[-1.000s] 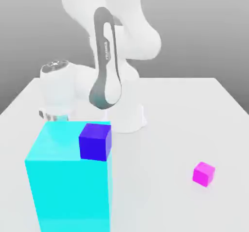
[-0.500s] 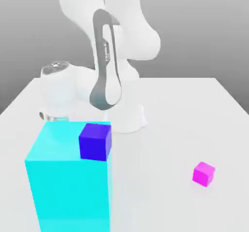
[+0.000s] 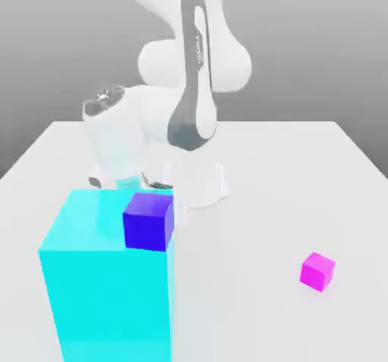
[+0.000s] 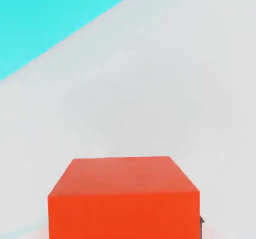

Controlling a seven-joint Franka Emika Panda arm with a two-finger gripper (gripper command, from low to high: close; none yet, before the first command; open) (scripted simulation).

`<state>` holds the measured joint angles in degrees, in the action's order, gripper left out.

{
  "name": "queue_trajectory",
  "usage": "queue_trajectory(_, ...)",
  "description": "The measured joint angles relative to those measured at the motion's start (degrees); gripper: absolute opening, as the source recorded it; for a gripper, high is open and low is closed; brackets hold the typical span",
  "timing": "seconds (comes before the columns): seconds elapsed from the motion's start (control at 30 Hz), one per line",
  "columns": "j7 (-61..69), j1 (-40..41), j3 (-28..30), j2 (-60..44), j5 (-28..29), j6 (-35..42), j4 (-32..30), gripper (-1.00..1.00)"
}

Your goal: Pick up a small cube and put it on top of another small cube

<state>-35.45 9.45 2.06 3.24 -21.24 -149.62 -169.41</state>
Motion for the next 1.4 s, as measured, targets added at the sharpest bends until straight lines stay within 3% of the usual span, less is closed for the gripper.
queue_trajectory(0.17, 8.09, -9.58, -3.96, 0.02, -8.98, 8.43, 2.08, -1.00)
queue_trajectory(0.33, 4.89, -14.71, -7.49, 2.10, -9.95, 16.26, 9.38, -1.00)
queue_trajectory(0.9, -35.71, -2.25, -5.04, 9.95, 17.72, 33.97, 40.52, -1.00)
queue_trajectory(1.03, -37.57, -0.46, -4.36, 7.84, 20.22, 28.69, 37.46, -1.00)
queue_trajectory(1.07, -37.63, -0.38, -4.39, 7.21, 20.30, 26.94, 36.34, 1.00)
queue_trajectory(1.33, -37.81, -0.29, -4.40, 7.18, 20.63, 26.91, 36.30, 1.00)
queue_trajectory(1.4, -37.81, -0.27, -4.35, 9.14, 20.66, 32.49, 39.91, 1.00)
